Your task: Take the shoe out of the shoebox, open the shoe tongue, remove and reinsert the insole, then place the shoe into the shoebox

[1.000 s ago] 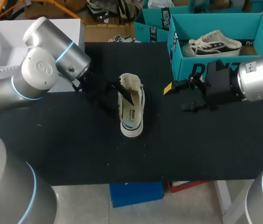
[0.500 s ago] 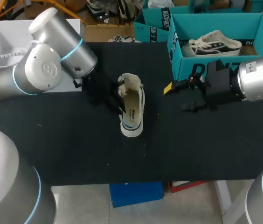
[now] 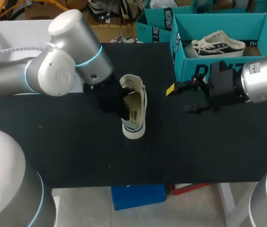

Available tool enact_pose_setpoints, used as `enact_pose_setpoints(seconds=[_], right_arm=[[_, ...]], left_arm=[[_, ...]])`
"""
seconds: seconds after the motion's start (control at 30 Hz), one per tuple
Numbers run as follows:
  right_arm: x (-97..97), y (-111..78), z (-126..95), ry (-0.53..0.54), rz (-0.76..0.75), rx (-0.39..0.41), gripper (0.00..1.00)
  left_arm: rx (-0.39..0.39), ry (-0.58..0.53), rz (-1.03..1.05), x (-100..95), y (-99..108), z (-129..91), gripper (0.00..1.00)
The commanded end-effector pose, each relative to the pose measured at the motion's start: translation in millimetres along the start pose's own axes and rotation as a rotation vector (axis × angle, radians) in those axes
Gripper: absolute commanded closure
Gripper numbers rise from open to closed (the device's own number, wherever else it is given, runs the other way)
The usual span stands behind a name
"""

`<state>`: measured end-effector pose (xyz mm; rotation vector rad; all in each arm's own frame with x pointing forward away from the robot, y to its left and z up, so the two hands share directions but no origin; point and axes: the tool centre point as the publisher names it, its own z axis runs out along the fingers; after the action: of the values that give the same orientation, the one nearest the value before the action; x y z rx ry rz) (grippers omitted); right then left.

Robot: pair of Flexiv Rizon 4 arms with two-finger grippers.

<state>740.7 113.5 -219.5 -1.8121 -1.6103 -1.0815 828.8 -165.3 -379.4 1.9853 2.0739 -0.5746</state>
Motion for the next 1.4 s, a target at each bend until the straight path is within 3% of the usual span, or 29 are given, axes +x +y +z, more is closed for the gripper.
enact_pose_setpoints(seconds=[0.03, 0.97, 1.23, 1.4], right_arm=[[0.0, 0.1, 1, 0.000, 0.000, 0.000, 0.00], [0.0, 0.1, 1, 0.000, 0.000, 0.000, 0.00], [0.0, 0.1, 1, 0.000, 0.000, 0.000, 0.00], [0.0, 0.1, 1, 0.000, 0.000, 0.000, 0.00]], left_arm=[[-0.025, 0.020, 0.004, -3.6, 1, 8, 1.00], [-0.044, 0.112, 0.005, 4.5, 12, 43, 1.00], [-0.034, 0.109, 0.000, 1.7, 10, 32, 1.00], [-0.050, 0.121, 0.016, -0.3, 7, 12, 0.88]])
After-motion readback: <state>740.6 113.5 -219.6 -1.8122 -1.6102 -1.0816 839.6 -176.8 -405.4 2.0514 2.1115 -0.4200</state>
